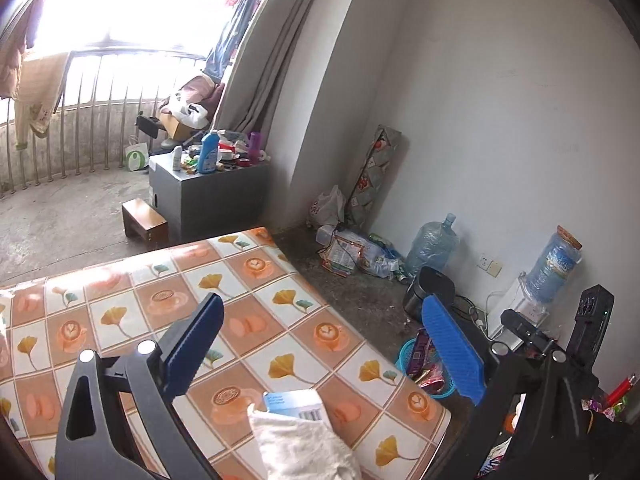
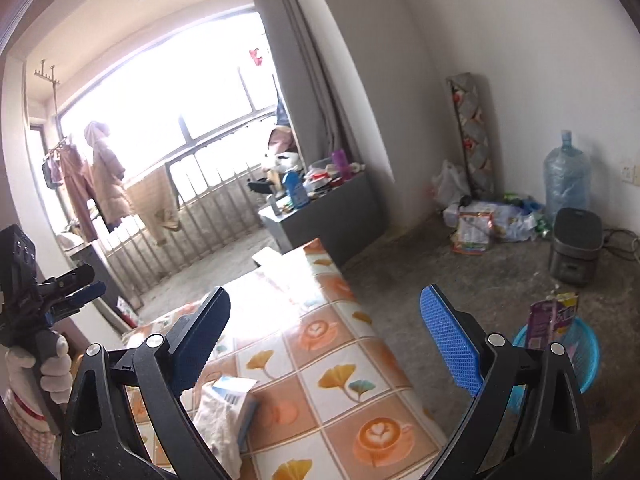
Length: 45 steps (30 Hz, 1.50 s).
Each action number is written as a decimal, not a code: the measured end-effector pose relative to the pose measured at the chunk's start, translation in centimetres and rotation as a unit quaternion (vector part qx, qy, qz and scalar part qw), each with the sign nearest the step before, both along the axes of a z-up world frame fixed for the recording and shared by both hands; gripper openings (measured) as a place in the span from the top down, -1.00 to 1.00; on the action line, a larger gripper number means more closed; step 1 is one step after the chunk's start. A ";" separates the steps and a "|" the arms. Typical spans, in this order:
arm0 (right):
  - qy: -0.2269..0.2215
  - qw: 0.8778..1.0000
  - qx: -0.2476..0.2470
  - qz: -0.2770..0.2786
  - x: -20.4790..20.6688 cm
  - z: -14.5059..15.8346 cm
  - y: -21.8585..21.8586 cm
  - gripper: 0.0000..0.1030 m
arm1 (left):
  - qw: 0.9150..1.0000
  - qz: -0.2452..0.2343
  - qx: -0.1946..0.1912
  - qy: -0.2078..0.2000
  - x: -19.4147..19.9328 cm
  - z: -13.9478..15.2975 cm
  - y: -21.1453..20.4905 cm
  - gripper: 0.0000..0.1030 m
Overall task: Collect trash
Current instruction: 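Move both tools back to the table toward the white glove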
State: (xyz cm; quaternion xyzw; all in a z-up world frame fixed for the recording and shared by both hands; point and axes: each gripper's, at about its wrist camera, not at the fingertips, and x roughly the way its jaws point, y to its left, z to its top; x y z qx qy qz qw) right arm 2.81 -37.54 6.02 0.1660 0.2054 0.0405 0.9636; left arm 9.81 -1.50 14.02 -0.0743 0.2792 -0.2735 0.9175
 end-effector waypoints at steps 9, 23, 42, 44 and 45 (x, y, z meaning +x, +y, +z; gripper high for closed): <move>0.110 0.983 0.033 0.141 1.3 -4.4 7.3 -0.46 | 0.995 0.029 0.056 0.082 -2.7 -8.5 4.1 -0.89; 0.203 0.954 -0.053 0.216 3.5 -9.0 16.1 0.36 | 0.986 0.007 0.064 0.153 -1.8 -15.1 3.9 -0.23; 0.217 0.956 0.097 0.169 2.7 -9.4 8.9 0.49 | 0.971 -0.043 0.064 0.228 1.4 -17.1 -2.6 -0.35; 0.219 0.956 0.107 0.163 2.5 -9.6 8.6 0.49 | 0.970 -0.048 0.095 0.217 1.0 -17.5 -3.7 -0.35; 0.219 0.956 0.108 0.161 2.4 -9.6 8.4 0.49 | 0.970 -0.049 0.113 0.209 0.7 -17.7 -4.2 -0.35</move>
